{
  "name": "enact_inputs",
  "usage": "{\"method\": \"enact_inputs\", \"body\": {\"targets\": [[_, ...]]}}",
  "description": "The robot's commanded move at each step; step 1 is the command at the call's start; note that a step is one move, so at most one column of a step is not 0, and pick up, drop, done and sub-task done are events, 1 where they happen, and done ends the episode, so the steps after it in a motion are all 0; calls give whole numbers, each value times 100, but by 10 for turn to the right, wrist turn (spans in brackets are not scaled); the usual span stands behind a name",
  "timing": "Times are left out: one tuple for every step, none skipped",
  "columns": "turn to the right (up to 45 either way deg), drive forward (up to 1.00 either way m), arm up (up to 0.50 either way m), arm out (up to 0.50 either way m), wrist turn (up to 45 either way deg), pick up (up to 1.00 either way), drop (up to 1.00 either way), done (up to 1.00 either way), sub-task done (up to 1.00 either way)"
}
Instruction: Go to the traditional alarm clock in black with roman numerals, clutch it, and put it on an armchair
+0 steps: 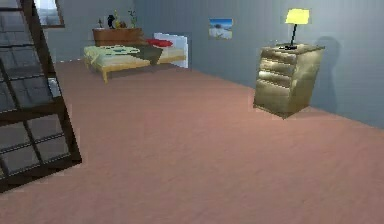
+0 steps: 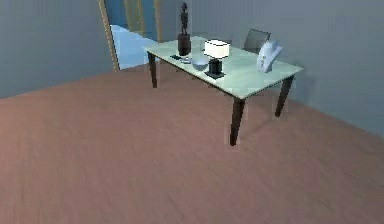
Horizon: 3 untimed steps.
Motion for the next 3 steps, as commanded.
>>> {"method": "enact_inputs", "body": {"targets": [[0,25,0,0,0,0,0,0,0],[-180,0,0,0,0,0,0,0,0],[0,100,0,0,0,0,0,0,0]]}}
